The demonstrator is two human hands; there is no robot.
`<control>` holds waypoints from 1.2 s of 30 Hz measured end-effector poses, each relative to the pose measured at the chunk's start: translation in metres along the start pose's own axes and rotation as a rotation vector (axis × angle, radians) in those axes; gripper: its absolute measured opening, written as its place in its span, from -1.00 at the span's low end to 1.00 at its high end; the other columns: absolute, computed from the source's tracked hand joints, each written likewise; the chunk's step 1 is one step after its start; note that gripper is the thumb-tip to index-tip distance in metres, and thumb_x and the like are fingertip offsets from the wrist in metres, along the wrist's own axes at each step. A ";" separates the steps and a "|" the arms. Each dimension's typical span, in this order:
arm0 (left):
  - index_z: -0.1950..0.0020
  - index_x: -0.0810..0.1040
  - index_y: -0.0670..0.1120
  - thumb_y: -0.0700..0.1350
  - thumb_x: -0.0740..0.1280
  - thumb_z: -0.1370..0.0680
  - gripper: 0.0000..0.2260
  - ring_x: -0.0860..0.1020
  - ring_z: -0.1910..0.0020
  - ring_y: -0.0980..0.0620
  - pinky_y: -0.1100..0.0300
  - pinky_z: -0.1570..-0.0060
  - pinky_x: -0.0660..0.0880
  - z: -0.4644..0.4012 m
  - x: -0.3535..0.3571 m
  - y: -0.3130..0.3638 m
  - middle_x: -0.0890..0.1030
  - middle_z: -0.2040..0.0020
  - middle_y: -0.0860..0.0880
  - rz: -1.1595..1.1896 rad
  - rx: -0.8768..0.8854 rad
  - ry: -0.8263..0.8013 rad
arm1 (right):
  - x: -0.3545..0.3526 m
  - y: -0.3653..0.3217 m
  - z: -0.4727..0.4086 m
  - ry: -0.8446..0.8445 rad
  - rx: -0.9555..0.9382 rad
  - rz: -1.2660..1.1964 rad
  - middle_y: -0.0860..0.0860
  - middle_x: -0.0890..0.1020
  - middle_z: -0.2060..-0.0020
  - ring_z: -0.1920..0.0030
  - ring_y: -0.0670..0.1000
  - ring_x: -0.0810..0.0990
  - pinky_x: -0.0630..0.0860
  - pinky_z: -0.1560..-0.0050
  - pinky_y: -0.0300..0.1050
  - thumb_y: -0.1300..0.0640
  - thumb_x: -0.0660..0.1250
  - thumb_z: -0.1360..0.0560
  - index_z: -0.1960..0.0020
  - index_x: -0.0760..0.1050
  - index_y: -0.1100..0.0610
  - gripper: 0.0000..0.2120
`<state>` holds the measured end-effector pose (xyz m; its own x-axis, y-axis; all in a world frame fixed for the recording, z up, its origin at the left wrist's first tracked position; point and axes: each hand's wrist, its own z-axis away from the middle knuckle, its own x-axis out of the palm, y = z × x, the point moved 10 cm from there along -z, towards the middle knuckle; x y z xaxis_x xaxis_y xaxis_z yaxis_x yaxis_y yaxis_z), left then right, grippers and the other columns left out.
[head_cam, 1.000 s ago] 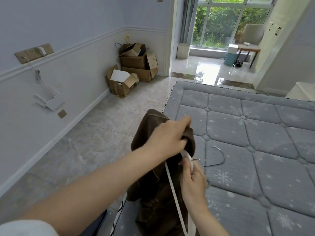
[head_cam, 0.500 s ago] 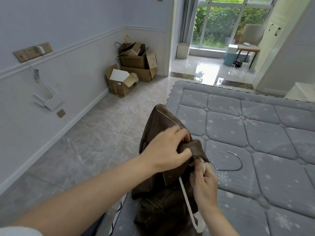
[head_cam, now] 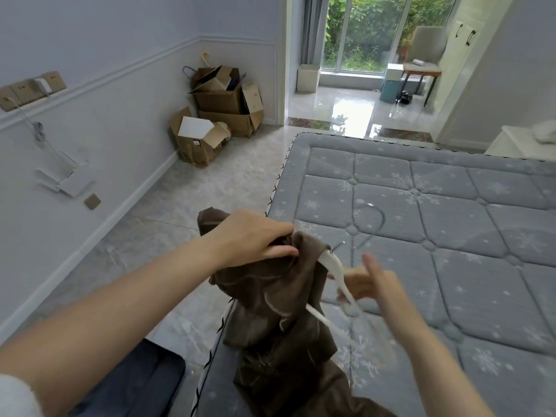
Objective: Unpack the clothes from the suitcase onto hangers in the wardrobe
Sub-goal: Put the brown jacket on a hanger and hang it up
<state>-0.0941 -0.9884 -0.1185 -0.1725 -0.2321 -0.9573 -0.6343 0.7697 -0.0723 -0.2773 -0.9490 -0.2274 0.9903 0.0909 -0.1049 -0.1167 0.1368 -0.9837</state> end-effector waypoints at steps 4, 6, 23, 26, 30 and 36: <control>0.19 0.22 0.12 0.34 0.01 -0.56 -0.67 0.50 0.39 0.03 0.17 0.50 0.22 0.008 -0.001 -0.018 0.47 0.38 0.10 0.098 -0.129 0.029 | -0.070 0.067 0.000 0.173 0.274 -0.072 0.24 0.71 0.11 0.13 0.18 0.69 0.61 0.15 -0.13 0.08 0.21 -0.64 -0.06 0.67 0.29 -0.66; 0.18 0.26 0.13 0.32 0.04 -0.55 -0.70 0.50 0.38 0.03 0.16 0.49 0.24 0.013 -0.008 -0.029 0.43 0.37 0.14 0.134 -0.192 0.075 | -0.062 0.101 0.010 0.142 0.394 -0.134 0.23 0.69 0.16 0.23 0.16 0.69 0.63 0.24 -0.15 0.27 0.27 -0.60 -0.12 0.59 0.41 -0.77; -0.11 0.64 0.08 0.25 0.17 -0.52 -0.62 0.62 0.09 0.16 0.01 0.09 0.51 0.043 -0.049 -0.048 0.69 0.10 0.12 0.624 -0.644 0.404 | 0.093 0.075 -0.019 0.288 0.011 0.360 -0.13 0.50 0.14 0.12 -0.15 0.49 0.39 0.20 -0.34 0.16 0.50 -0.29 0.11 0.38 -0.11 -0.64; -0.03 0.61 0.22 0.23 0.20 -0.54 -0.76 0.61 0.11 0.21 0.24 0.16 0.49 0.046 -0.052 -0.052 0.67 0.14 0.17 0.699 -0.652 0.455 | 0.095 0.120 -0.004 0.253 0.198 0.271 -0.04 0.63 0.12 0.04 -0.01 0.60 0.46 0.05 -0.22 0.13 0.44 -0.45 0.01 0.58 0.03 -0.87; 0.02 0.58 0.29 0.16 0.23 -0.58 -0.87 0.60 0.13 0.31 0.48 0.21 0.41 0.042 -0.054 -0.052 0.67 0.12 0.23 0.741 -0.623 0.469 | 0.069 0.148 0.021 0.355 0.300 0.164 -0.01 0.68 0.20 0.05 0.06 0.64 0.55 0.01 -0.03 0.06 0.28 -0.61 0.02 0.65 0.06 -0.82; -0.04 0.63 0.11 0.23 0.18 -0.54 -0.68 0.63 0.04 0.10 0.01 0.00 0.53 0.058 -0.053 -0.085 0.68 0.09 0.09 0.775 -0.711 0.503 | -0.073 0.056 0.048 0.896 -0.039 0.263 0.05 0.62 0.13 0.07 0.07 0.60 0.45 0.05 -0.05 0.18 0.33 -0.57 0.04 0.63 0.15 -0.90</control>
<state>0.0127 -1.0066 -0.0782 -0.8770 -0.1783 -0.4462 -0.4804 0.3387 0.8090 -0.3600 -0.9010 -0.2677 0.6229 -0.6827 -0.3819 -0.3586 0.1846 -0.9150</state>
